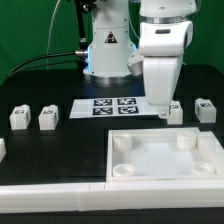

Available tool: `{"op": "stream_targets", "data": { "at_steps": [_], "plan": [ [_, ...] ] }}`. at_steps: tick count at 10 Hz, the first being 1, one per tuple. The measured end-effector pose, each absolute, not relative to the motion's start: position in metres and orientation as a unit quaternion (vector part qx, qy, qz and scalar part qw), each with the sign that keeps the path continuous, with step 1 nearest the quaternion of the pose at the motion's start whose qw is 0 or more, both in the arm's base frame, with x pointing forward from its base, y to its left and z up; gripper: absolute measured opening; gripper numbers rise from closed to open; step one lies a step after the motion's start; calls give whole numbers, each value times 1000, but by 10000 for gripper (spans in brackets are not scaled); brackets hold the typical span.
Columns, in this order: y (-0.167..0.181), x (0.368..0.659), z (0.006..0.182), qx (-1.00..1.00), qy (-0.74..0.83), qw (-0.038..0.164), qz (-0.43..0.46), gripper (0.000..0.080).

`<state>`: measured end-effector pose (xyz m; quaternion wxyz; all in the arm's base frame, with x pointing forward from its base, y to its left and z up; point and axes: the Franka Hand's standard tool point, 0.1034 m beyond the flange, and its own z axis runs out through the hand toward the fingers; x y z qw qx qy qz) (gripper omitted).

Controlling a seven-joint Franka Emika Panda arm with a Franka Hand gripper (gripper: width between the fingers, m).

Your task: Assemble one leg

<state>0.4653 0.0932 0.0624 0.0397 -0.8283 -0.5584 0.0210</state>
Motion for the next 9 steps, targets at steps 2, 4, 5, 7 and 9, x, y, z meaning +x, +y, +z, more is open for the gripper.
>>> {"op": "stream_targets", "data": {
  "at_steps": [2, 4, 5, 7, 9],
  "plan": [
    [92, 465, 62, -875, -482, 39, 21, 648],
    [90, 452, 56, -948, -314, 47, 19, 648],
    [94, 450, 55, -968, -247, 49, 23, 648],
    [107, 447, 55, -993, -109, 51, 21, 648],
    [128, 437, 51, -999, 4, 49, 18, 648]
  ]
}}
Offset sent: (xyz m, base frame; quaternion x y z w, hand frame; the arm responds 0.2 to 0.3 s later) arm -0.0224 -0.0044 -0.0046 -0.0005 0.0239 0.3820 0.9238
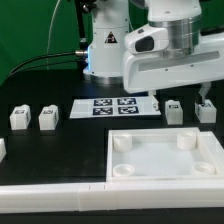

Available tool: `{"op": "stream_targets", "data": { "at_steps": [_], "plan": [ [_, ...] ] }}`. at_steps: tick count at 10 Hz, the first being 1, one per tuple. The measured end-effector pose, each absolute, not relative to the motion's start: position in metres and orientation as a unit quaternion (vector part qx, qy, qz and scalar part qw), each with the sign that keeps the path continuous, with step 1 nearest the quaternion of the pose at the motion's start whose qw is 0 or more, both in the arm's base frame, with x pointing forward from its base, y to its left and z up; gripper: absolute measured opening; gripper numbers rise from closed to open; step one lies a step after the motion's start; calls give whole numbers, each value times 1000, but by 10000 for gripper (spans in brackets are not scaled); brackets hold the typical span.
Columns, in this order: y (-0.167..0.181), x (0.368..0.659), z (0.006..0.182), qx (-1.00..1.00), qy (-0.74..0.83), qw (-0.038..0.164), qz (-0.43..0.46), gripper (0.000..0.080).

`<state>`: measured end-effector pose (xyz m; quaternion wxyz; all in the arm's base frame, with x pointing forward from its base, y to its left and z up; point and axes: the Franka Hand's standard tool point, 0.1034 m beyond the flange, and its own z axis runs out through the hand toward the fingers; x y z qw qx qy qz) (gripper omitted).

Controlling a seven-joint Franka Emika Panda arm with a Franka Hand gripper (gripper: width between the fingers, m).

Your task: Assemble one leg

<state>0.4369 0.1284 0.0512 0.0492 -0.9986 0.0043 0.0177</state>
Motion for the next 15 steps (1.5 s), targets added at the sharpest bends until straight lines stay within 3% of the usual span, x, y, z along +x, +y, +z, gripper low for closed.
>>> {"op": "stream_targets", "data": {
  "at_steps": [4, 8, 10, 12, 15],
  "plan": [
    [180, 415, 47, -998, 29, 51, 27, 648],
    [184, 412, 45, -998, 10, 51, 30, 648],
    [174, 408, 44, -993, -13, 42, 113, 648],
    [161, 413, 42, -973, -24, 54, 225, 648],
    [173, 404, 42, -933, -37, 52, 354, 648]
  ]
}}
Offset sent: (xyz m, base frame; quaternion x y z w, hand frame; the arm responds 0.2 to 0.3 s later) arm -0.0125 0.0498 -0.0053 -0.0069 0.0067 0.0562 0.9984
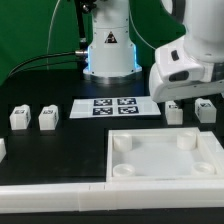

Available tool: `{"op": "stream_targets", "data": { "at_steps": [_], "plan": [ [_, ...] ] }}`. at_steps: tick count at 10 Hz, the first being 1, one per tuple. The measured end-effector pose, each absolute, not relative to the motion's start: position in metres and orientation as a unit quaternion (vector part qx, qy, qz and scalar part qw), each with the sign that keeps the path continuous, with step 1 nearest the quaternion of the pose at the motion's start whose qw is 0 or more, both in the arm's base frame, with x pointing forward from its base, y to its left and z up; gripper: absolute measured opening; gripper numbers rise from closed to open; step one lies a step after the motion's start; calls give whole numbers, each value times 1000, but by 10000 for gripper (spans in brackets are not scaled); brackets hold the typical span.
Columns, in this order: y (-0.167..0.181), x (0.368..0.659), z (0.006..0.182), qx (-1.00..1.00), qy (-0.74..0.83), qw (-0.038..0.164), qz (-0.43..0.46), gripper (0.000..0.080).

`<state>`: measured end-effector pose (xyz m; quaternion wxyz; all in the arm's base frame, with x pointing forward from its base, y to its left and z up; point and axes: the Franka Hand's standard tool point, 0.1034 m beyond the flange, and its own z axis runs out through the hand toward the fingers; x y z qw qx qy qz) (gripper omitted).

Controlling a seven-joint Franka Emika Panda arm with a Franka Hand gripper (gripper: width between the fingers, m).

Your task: Assemble one leg

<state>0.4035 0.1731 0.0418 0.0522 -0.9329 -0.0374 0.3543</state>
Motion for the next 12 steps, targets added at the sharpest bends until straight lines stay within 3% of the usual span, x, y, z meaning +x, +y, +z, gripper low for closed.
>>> {"op": "stream_targets", "data": {
  "at_steps": [5, 12],
  "plan": [
    [198, 397, 31, -929, -27, 42, 366, 648],
    [198, 387, 10, -928, -25, 42, 369, 648]
  ]
}}
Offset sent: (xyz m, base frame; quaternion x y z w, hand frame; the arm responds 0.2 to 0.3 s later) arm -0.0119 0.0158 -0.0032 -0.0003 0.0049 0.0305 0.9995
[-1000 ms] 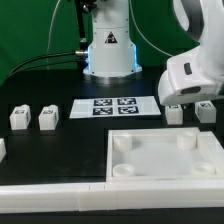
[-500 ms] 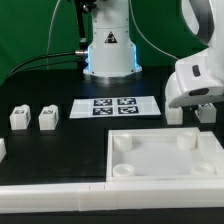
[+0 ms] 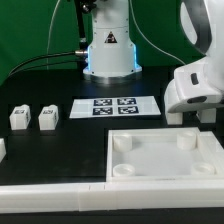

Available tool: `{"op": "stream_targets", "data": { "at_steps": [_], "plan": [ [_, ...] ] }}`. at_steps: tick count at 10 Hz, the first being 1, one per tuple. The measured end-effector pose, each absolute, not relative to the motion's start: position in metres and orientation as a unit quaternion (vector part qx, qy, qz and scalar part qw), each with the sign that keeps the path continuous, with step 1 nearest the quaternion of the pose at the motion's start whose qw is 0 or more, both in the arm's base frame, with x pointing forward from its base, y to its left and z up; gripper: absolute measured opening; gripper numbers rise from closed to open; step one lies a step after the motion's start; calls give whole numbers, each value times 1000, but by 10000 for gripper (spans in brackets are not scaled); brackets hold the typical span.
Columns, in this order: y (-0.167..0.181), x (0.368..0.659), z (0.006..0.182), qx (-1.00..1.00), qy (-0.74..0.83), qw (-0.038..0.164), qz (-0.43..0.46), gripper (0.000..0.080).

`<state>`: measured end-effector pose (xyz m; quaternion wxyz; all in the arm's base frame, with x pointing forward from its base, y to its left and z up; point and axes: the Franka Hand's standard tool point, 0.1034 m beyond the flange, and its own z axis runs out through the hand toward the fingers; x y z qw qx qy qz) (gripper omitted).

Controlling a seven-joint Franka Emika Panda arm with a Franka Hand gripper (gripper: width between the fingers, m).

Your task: Assemble one leg

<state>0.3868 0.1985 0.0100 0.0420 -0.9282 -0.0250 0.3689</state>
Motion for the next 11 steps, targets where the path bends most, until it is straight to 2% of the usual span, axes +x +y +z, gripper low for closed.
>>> {"op": "stream_targets", "data": {
  "at_steps": [5, 6, 7, 8, 9, 11],
  "plan": [
    [194, 386, 5, -931, -22, 44, 362, 648],
    [195, 386, 5, -931, -22, 44, 362, 560],
    [195, 386, 5, -931, -22, 44, 362, 560],
    [195, 386, 5, -931, -22, 44, 362, 359],
    [195, 387, 5, -931, -22, 44, 362, 291],
    [195, 387, 6, -931, -22, 44, 361, 291]
  ]
}}
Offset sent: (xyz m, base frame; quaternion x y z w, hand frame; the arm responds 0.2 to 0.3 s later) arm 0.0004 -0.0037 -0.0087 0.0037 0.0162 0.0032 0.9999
